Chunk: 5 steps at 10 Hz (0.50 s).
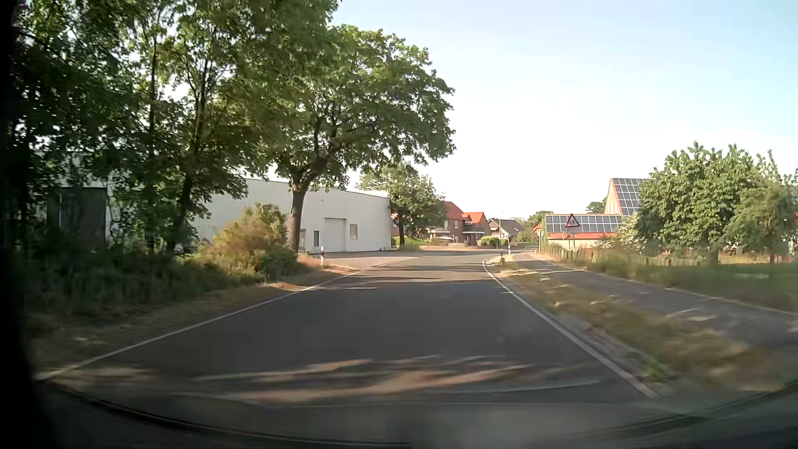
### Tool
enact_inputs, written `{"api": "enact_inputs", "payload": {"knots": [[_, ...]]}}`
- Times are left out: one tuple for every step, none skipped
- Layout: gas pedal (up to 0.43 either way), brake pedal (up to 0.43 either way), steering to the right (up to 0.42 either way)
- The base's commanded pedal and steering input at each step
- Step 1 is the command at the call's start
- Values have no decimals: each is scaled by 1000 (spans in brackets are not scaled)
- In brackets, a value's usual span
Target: Follow the waypoints while adhering to traffic rules and regulations
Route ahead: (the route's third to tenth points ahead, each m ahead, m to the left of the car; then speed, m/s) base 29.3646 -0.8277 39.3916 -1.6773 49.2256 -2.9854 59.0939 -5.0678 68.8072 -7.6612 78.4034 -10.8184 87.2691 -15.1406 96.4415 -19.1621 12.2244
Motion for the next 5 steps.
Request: {"api": "enact_inputs", "payload": {"knots": [[79,6,12],[79,6,12],[87,6,12],[87,6,15],[87,6,16]]}}
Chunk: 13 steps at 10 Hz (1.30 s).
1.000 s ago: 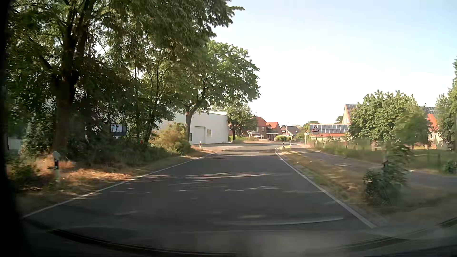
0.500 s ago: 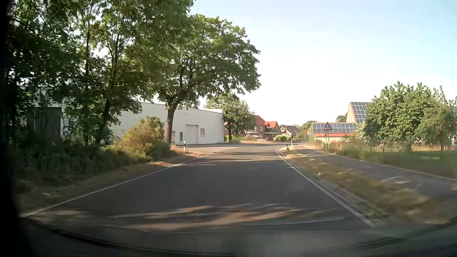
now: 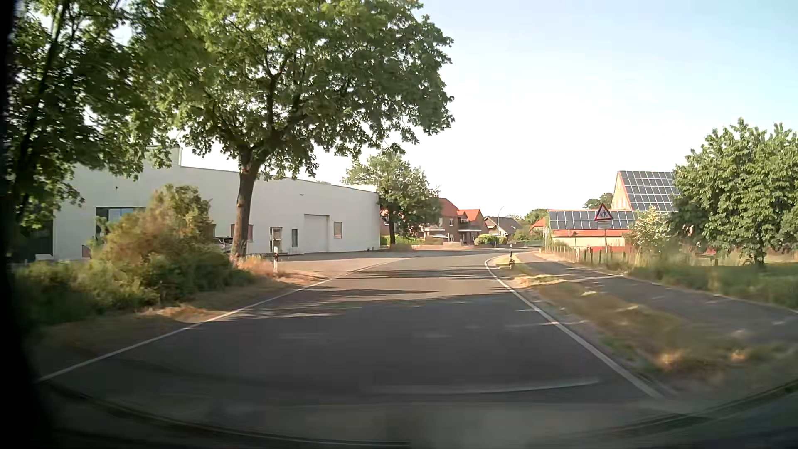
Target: Follow the waypoints while adhering to traffic rules and regulations
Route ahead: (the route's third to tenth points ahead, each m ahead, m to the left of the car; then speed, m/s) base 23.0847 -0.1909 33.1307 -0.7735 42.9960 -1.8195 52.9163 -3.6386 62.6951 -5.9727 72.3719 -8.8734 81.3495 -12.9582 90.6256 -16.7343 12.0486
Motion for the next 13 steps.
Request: {"api": "enact_inputs", "payload": {"knots": [[87,6,16],[87,6,16],[87,6,16],[87,6,16],[87,6,15],[87,6,15],[87,6,14],[87,6,13],[87,6,12],[87,6,12],[87,6,12],[87,6,12],[98,6,13]]}}
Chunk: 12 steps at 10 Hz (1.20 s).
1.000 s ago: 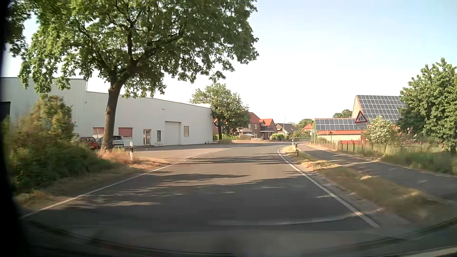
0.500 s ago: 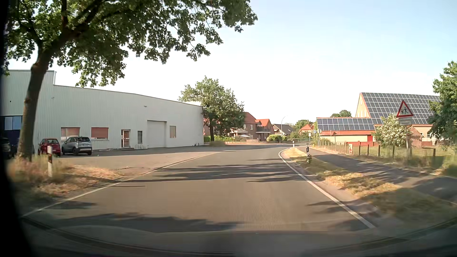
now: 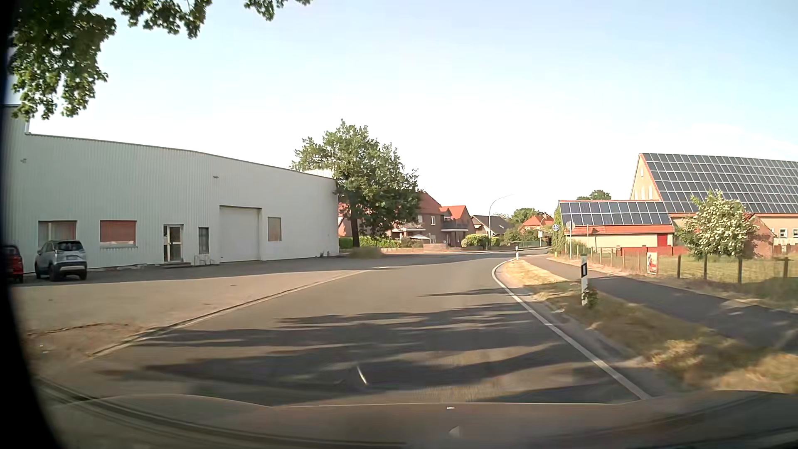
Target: Follow the waypoints while adhering to traffic rules and regulations
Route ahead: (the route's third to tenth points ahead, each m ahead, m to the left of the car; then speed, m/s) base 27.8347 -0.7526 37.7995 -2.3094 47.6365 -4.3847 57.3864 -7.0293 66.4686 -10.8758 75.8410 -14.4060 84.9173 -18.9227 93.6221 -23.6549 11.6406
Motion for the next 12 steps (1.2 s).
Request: {"api": "enact_inputs", "payload": {"knots": [[98,6,16],[98,6,18],[110,6,19],[110,6,19],[118,6,18],[118,6,17],[118,6,17],[118,6,16],[130,6,16],[130,6,16],[130,6,18],[130,6,21]]}}
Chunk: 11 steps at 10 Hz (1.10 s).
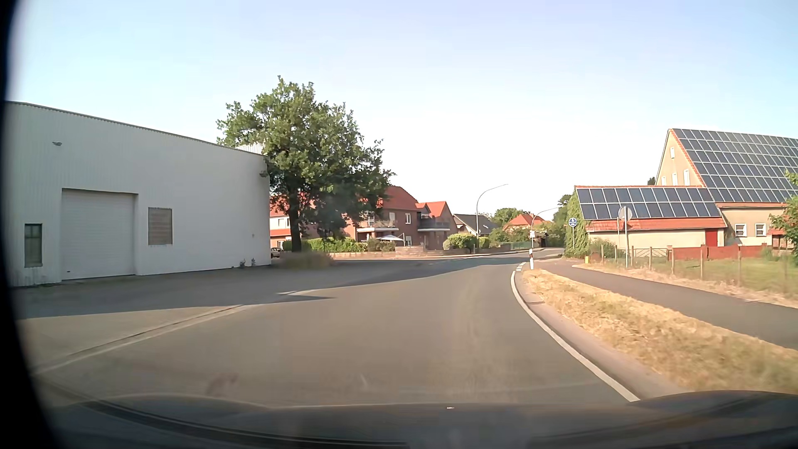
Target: Follow the waypoints while adhering to traffic rules and regulations
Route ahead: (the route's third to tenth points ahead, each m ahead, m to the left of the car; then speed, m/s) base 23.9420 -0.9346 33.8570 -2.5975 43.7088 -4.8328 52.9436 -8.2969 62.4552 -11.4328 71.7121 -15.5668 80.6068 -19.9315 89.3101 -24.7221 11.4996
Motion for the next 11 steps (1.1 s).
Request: {"api": "enact_inputs", "payload": {"knots": [[130,6,26],[130,6,29],[130,6,32],[130,6,35],[130,6,37],[130,6,36],[130,6,35],[130,6,34],[130,6,34],[130,6,33],[130,6,33]]}}
